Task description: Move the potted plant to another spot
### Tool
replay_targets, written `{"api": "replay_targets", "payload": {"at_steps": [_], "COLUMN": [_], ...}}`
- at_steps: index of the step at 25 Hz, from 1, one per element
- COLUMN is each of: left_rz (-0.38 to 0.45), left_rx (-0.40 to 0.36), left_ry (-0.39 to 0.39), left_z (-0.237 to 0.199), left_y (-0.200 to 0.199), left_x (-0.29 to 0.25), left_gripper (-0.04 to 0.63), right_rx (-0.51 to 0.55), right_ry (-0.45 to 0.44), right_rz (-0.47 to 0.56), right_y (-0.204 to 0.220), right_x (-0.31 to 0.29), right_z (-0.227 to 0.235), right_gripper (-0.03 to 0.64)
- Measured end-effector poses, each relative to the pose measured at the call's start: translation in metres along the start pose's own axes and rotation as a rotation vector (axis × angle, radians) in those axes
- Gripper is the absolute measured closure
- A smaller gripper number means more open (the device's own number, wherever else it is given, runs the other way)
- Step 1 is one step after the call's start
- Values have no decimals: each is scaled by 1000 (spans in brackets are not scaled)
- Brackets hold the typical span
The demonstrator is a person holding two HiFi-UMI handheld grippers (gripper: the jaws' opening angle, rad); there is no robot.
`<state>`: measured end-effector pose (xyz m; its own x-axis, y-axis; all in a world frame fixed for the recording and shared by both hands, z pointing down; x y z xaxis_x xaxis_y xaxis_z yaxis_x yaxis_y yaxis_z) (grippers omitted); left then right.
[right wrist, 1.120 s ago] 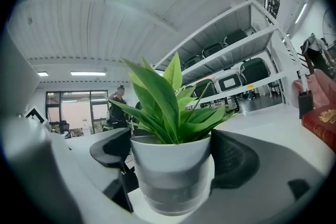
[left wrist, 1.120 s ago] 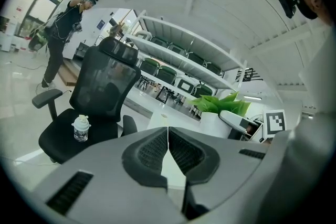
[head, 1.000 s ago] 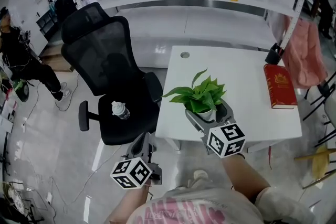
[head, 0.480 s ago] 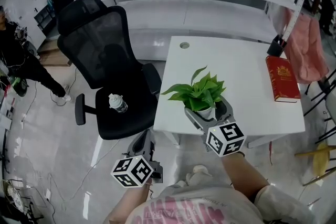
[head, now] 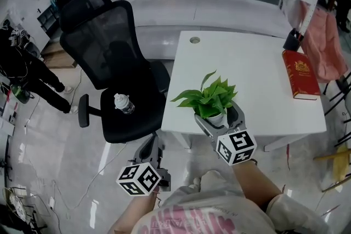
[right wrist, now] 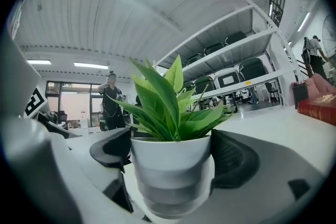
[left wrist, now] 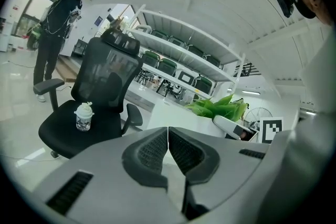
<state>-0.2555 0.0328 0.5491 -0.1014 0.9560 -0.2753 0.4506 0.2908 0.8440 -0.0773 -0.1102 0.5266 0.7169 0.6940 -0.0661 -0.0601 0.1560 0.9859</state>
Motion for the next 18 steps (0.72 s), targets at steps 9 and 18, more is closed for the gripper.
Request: {"api": "replay_targets", "payload": {"at_steps": [9,18], "left_rz": [-17,-59], "left_rx": [-5,19], "left_ry": [7,5], "left_z": [-4,4], "left_y": [16,13], "left_x": [-1,10], "left_gripper": [571,571], "right_rx": [-9,-34], "right_ry": [13,52], "right_rz": [15,-44], "right_y": [16,19], "right_x": [11,22], "right_z": [2,3], "right_gripper": [121,124]}}
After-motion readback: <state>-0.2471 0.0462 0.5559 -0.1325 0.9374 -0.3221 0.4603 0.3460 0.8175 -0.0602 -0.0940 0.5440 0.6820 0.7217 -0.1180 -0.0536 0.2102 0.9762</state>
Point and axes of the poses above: the fingertips, and each gripper's own axes: x backward along the fingers, z to its right, y out of its underside, the point moved 4 cm from there along x, backward along the fingers, and after that the axes turned 3 degrees about y, right-handed, at the moved point
